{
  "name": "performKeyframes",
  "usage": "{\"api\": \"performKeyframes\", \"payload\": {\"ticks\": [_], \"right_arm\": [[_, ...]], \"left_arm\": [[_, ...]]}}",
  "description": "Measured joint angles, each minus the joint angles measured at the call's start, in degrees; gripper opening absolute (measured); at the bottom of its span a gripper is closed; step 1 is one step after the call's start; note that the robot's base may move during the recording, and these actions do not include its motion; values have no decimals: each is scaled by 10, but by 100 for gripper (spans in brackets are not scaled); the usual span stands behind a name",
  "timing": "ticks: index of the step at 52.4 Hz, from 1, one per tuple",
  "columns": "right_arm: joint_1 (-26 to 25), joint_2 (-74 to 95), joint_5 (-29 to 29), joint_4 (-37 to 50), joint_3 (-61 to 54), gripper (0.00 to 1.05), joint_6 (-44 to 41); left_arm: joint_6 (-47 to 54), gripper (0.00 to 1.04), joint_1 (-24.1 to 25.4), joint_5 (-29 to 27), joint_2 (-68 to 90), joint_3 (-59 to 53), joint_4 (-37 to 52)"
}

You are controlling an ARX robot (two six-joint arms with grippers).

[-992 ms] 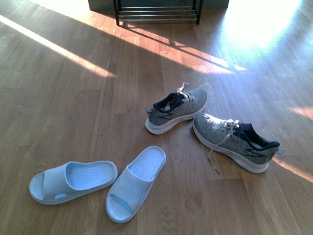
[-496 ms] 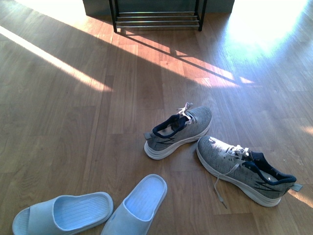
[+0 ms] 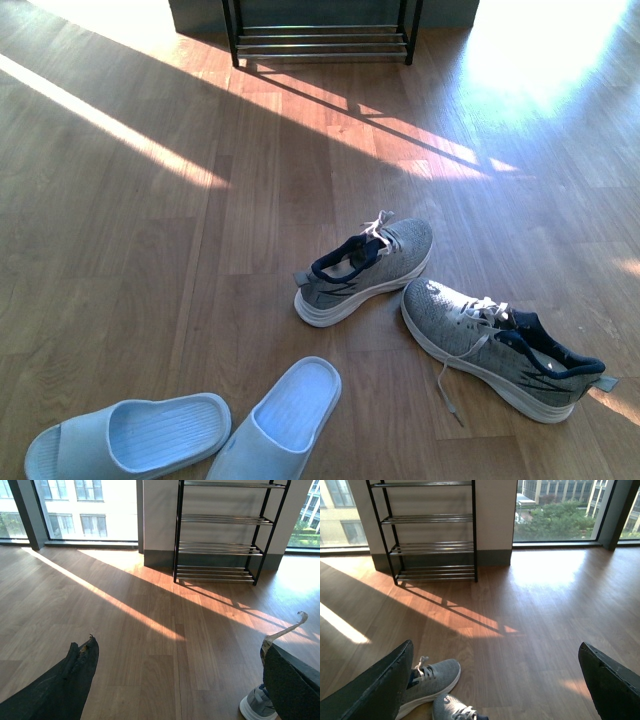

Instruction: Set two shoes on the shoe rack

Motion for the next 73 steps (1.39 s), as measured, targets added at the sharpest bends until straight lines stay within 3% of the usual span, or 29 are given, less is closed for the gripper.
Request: {"api": "performKeyframes", "payload": {"ticks": [30, 32, 35, 38, 57, 67, 73], "right_arm": [[0, 0, 0, 0, 0, 96, 0], [-14, 12, -55, -2, 2, 96, 10], [-61, 115, -201, 51, 11, 96, 24], [-61, 256, -243, 122, 31, 96, 17], [-44, 1049, -203, 463, 174, 96, -137], [-62, 1356, -149, 521, 292, 96, -222], [-74, 1432, -130, 524, 341, 96, -238]], "left_arm": [[0, 95, 0, 0, 0, 0, 0], [0, 95, 0, 0, 0, 0, 0], [0, 95, 0, 0, 0, 0, 0], [0, 95, 0, 0, 0, 0, 0], [0, 95, 0, 0, 0, 0, 0], [0, 95, 0, 0, 0, 0, 0], [0, 95, 0, 0, 0, 0, 0]]}}
